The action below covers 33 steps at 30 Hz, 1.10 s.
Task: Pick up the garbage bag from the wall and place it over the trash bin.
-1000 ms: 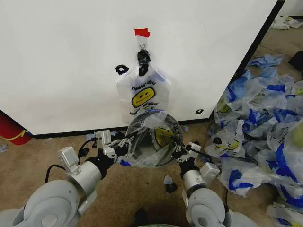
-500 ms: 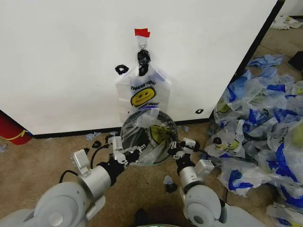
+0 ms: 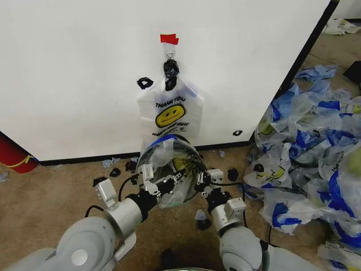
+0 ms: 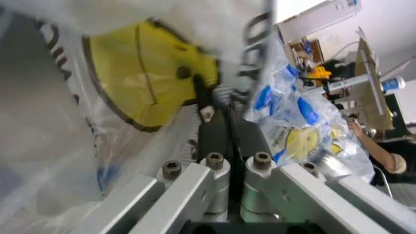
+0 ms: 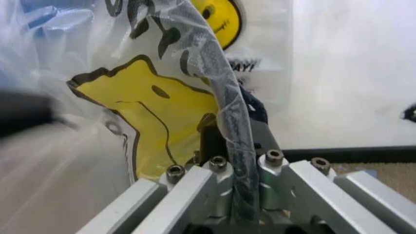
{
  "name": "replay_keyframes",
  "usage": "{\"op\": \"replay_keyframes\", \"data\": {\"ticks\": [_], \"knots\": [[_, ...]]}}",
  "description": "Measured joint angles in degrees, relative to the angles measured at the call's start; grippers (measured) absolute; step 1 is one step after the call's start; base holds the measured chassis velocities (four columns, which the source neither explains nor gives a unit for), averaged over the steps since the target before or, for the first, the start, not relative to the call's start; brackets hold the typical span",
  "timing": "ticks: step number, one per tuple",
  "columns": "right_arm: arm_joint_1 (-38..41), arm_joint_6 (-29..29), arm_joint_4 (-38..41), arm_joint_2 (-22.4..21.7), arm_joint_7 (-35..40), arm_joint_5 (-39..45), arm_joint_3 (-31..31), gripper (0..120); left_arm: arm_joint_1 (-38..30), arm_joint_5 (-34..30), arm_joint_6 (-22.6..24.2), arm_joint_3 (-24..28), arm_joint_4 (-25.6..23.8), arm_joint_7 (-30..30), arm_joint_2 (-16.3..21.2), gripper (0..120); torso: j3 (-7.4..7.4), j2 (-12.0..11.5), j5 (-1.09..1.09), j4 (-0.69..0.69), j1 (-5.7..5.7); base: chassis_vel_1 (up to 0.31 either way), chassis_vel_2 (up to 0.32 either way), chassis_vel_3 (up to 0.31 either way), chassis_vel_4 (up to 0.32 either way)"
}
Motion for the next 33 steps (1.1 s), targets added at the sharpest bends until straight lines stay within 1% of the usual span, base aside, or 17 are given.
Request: {"op": "replay_keyframes", "data": {"ticks": [6, 8, 13, 14, 15, 22, 33], "knots": [[0.5, 0.0, 0.1, -0.4, 0.0, -0.3, -0.4, 0, -2.7, 1.4, -1.1, 4.1, 4.8, -1.5, -4.9, 0, 0.00, 0.0, 0.00, 0.00, 0.00, 0.000, 0.000, 0.000, 0.000], [0.4, 0.0, 0.2, -0.4, 0.0, -0.4, -0.4, 0, -3.1, 1.5, -1.3, 4.6, 5.5, -1.6, -5.4, 0, 0.00, 0.0, 0.00, 0.00, 0.00, 0.000, 0.000, 0.000, 0.000], [-0.2, 0.1, 0.5, -0.7, -0.3, -0.8, -0.3, 0, -5.0, 2.5, -2.5, 7.0, 9.1, -2.1, -7.3, 0, 0.00, 0.0, 0.00, -0.01, 0.00, 0.000, 0.000, 0.000, 0.000], [-0.3, 0.2, 0.7, -0.8, -0.4, -0.8, -0.2, 0, -5.6, 2.8, -2.8, 7.7, 10.6, -2.1, -7.9, 0, 0.00, 0.0, 0.00, 0.00, 0.00, 0.000, 0.000, 0.000, 0.000], [-0.3, 0.2, 0.7, -0.8, -0.4, -0.8, -0.2, 0, -5.6, 2.8, -2.8, 7.7, 10.6, -2.1, -7.9, 0, 0.00, 0.0, 0.00, 0.00, 0.00, 0.000, 0.000, 0.000, 0.000], [-1.6, 0.9, 1.1, -1.4, -1.1, -1.7, 0.5, 0, -9.0, 3.8, -4.0, 9.5, 17.6, -2.7, -10.5, 0, 0.00, 0.0, 0.00, 0.00, 0.00, 0.000, 0.000, 0.000, 0.000], [-3.0, 1.6, 0.9, -1.3, -2.0, -2.8, 0.8, 0, -11.9, 5.5, -4.9, 12.0, 22.3, -2.9, -12.9, 0, 0.00, 0.0, 0.00, 0.00, 0.00, 0.000, 0.000, 0.000, 0.000]]}}
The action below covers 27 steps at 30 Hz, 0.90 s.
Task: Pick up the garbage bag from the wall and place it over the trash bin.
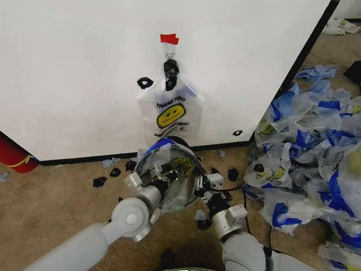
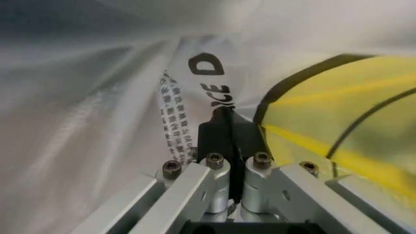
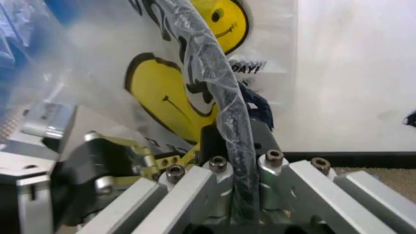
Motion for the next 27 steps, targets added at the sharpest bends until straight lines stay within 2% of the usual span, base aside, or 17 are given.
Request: {"op": "replay_keyframes", "data": {"ticks": [17, 27], "knots": [[-3.2, 1.2, 0.3, -1.1, -1.3, -2.1, 0.9, 0, -5.9, 3.0, -1.0, 3.4, 10.5, 0.1, -7.7, 0, 0.00, 0.0, 0.00, -0.01, 0.00, 0.000, 0.000, 0.000, 0.000], [-3.2, 1.4, 0.3, -0.9, -1.6, -2.2, 0.9, 0, -6.8, 4.5, -1.1, 5.2, 13.9, -0.1, -9.7, 0, 0.00, 0.0, 0.00, 0.00, 0.00, 0.000, 0.000, 0.000, 0.000]]}}
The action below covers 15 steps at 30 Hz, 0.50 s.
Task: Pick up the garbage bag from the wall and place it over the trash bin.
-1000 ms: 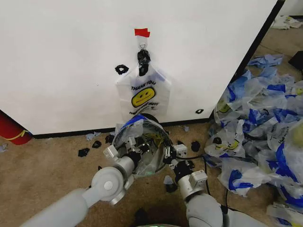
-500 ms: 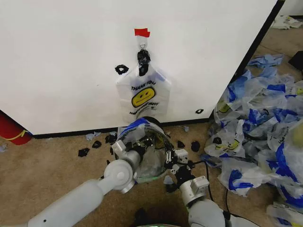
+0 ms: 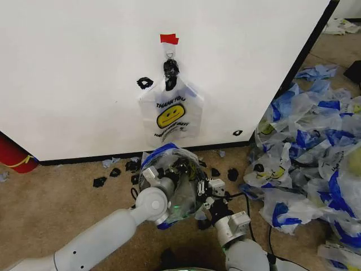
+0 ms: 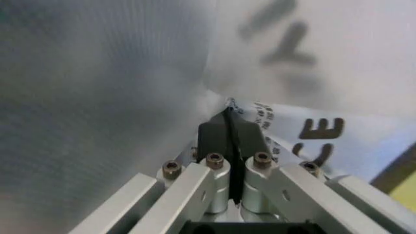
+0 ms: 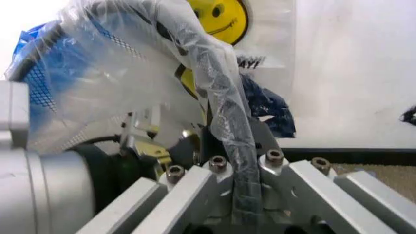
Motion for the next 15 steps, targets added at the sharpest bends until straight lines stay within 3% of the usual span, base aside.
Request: {"op": "replay_keyframes", "data": {"ticks": [9, 15], "knots": [[0.5, 0.1, -0.8, 0.5, -0.1, 0.0, 0.0, 0, -0.7, 0.4, 0.1, 0.8, -1.1, -1.8, 0.7, 0, 0.00, 0.0, 0.00, 0.00, 0.00, 0.000, 0.000, 0.000, 0.000], [1.0, 0.2, -1.3, 1.0, -0.1, 0.0, 0.2, 0, -0.6, 0.3, 0.4, 0.7, -5.9, -3.6, 4.5, 0, -0.01, 0.0, 0.00, 0.01, 0.00, 0.000, 0.000, 0.000, 0.000]]}}
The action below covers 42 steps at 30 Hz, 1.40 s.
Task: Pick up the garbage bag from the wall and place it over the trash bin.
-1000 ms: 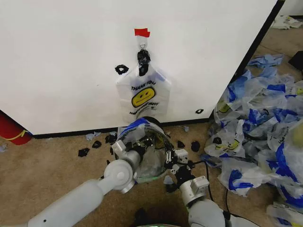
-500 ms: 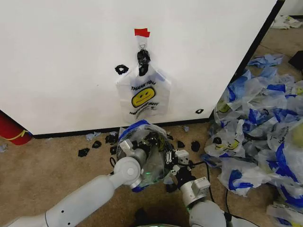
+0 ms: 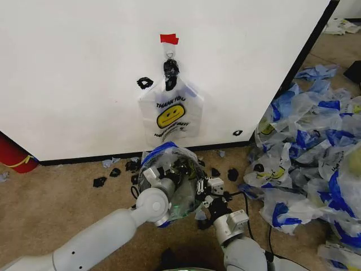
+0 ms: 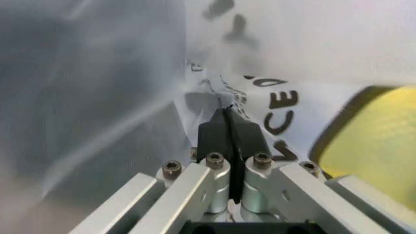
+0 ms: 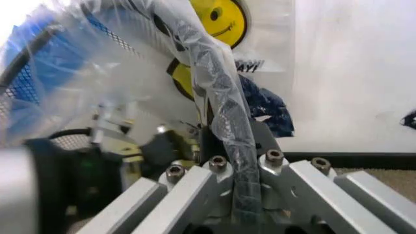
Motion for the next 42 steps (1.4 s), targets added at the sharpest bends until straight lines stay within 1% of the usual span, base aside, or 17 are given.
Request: {"op": "replay_keyframes", "data": {"ticks": [5, 10, 15, 18, 19, 20, 30, 33, 36, 37, 41, 42], "knots": [[-0.2, -0.1, -0.1, 0.1, 0.0, 0.0, -0.1, 0, 1.1, 0.2, 0.0, -1.0, -1.6, -0.1, 1.4, 0, 0.00, 0.0, 0.00, 0.00, 0.00, 0.000, 0.000, 0.000, 0.000], [-0.9, -0.1, -0.1, -0.2, -0.2, -0.5, -0.7, 0, 1.9, 1.2, -0.1, -1.8, -1.2, 0.2, 1.1, 0, 0.00, 0.0, 0.00, 0.00, 0.00, 0.000, 0.000, 0.000, 0.000], [-2.8, 0.4, 0.2, -1.4, -0.8, -2.3, -1.8, 0, 2.2, 2.9, -0.6, -2.5, 2.3, 1.3, -1.9, 0, 0.00, 0.0, 0.01, 0.00, 0.00, 0.000, 0.000, 0.000, 0.000], [-2.9, 0.5, 0.2, -1.5, -0.8, -2.5, -1.8, 0, 2.1, 3.0, -0.7, -2.5, 2.7, 1.4, -2.2, 0, 0.00, 0.0, 0.00, -0.01, 0.00, 0.000, 0.000, 0.000, 0.000], [-3.3, 0.8, 0.3, -1.9, -1.0, -3.0, -2.2, 0, 2.0, 3.4, -1.0, -2.5, 4.0, 1.5, -3.5, 0, 0.00, 0.0, 0.02, -0.01, 0.00, 0.000, 0.000, 0.000, 0.000], [-3.5, 0.9, 0.4, -2.0, -1.1, -3.1, -2.3, 0, 2.0, 3.5, -1.0, -2.4, 4.4, 1.5, -3.9, 0, 0.00, 0.0, 0.01, -0.01, 0.00, 0.000, 0.000, 0.000, 0.000], [-3.8, 1.4, 0.5, -2.5, -1.6, -3.7, -2.5, 0, 1.7, 4.4, -1.4, -1.9, 6.1, 1.6, -5.4, 0, 0.01, 0.0, 0.00, -0.01, 0.00, 0.000, 0.000, 0.000, 0.000], [-3.5, 1.4, 0.5, -2.5, -1.6, -3.6, -2.4, 0, 1.6, 4.5, -1.4, -1.5, 5.2, 1.4, -4.5, 0, 0.01, 0.0, 0.00, 0.00, 0.00, 0.000, 0.000, 0.000, 0.000], [-2.8, 1.2, -0.1, -2.1, -1.6, -3.2, -2.3, 0, 1.4, 4.2, -1.3, -1.0, 3.1, 0.5, -2.8, 0, 0.01, 0.0, -0.02, -0.01, 0.00, 0.000, 0.000, 0.000, 0.000], [-2.8, 1.2, -0.1, -2.1, -1.6, -3.2, -2.3, 0, 1.4, 4.2, -1.3, -1.0, 3.1, 0.5, -2.8, 0, 0.01, 0.0, -0.02, -0.01, 0.00, 0.000, 0.000, 0.000, 0.000], [-0.4, 0.6, -0.9, -1.9, -1.5, -2.3, -2.1, 0, 1.2, 1.8, -0.5, 0.5, -3.2, -1.5, 2.7, 0, 0.01, 0.0, 0.01, 0.01, 0.00, 0.000, 0.000, 0.000, 0.000], [-0.1, 0.5, -1.1, -1.9, -1.4, -2.2, -2.0, 0, 1.2, 1.4, -0.3, 0.6, -3.7, -1.7, 3.3, 0, 0.01, 0.0, 0.01, 0.00, 0.00, 0.000, 0.000, 0.000, 0.000]]}}
